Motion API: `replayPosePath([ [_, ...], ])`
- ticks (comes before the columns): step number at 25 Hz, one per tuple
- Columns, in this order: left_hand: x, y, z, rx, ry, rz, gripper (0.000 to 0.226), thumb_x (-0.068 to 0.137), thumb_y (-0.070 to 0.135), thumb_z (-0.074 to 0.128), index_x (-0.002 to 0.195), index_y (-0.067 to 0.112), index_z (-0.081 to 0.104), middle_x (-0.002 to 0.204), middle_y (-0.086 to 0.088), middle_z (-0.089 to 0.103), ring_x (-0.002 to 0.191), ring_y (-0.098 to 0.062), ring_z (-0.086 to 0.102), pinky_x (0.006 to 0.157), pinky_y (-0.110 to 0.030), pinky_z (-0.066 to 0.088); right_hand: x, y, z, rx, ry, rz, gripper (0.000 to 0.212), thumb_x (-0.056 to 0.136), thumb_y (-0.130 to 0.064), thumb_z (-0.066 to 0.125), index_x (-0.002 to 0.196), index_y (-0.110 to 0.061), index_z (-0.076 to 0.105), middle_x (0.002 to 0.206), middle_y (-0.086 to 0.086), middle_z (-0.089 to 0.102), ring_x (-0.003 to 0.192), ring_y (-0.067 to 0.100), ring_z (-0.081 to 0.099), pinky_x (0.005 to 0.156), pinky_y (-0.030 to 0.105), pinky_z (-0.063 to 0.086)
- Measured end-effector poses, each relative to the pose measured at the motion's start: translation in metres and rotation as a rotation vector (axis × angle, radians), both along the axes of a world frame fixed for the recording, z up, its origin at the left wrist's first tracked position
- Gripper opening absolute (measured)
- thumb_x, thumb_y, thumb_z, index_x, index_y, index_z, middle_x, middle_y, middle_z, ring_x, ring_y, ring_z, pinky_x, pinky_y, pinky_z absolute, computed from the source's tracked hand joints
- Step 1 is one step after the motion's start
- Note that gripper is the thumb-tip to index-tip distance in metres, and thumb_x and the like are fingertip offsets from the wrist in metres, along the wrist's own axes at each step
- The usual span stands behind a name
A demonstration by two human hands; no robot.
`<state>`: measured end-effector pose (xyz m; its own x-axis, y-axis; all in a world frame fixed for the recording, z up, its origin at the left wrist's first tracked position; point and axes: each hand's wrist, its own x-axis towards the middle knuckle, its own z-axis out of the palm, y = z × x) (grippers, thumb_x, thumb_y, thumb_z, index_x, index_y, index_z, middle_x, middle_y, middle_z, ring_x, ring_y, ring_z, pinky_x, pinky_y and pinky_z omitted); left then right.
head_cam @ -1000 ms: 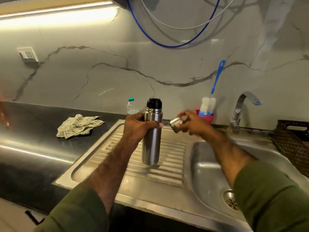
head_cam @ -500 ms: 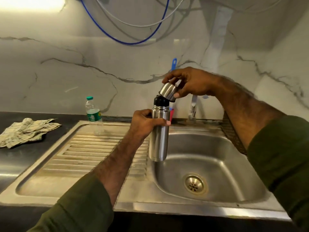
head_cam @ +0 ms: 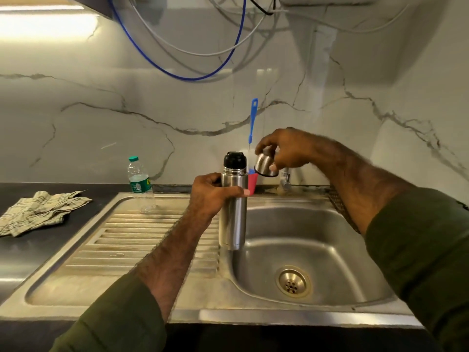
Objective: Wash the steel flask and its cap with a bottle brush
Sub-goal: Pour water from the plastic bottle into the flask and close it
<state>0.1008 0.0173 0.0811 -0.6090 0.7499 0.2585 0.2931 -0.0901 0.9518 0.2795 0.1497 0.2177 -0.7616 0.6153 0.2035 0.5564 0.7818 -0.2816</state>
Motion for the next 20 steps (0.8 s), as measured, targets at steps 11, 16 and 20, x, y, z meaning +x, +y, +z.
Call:
replayPosePath([
  [11,0.0,-0.002,0.004,-0.008,0.044,-0.01,0.052,0.053,0.03,0.104,0.097,0.016,0.082,0.089,0.0,0.082,0.085,-0.019,0.08,0.086,-0.047,0.066,-0.019,-0.04,0.044,0.01,0.046,0.256,0.062,0.088,-0.005,0.077,0.138,-0.034,0.056,0.13,-0.012,0.057,0.105,0.008,0.06,0.077,0.021,0.047],
  [16,0.006,-0.002,0.006,-0.003,0.087,-0.017,0.059,0.052,0.04,0.103,0.103,0.018,0.081,0.091,0.003,0.082,0.085,-0.015,0.079,0.086,-0.044,0.066,-0.032,-0.043,0.039,0.024,-0.231,0.252,0.062,0.087,-0.006,0.078,0.138,-0.036,0.058,0.138,-0.008,0.058,0.103,0.007,0.055,0.088,0.029,0.048],
  [20,0.006,-0.002,0.006,-0.02,0.107,-0.014,0.065,0.053,0.041,0.102,0.11,0.018,0.08,0.094,0.004,0.082,0.086,-0.013,0.079,0.087,-0.044,0.067,-0.036,-0.05,0.038,-0.026,-0.262,0.242,0.055,0.092,-0.012,0.074,0.142,-0.031,0.058,0.137,-0.003,0.061,0.11,0.012,0.059,0.094,0.033,0.048],
])
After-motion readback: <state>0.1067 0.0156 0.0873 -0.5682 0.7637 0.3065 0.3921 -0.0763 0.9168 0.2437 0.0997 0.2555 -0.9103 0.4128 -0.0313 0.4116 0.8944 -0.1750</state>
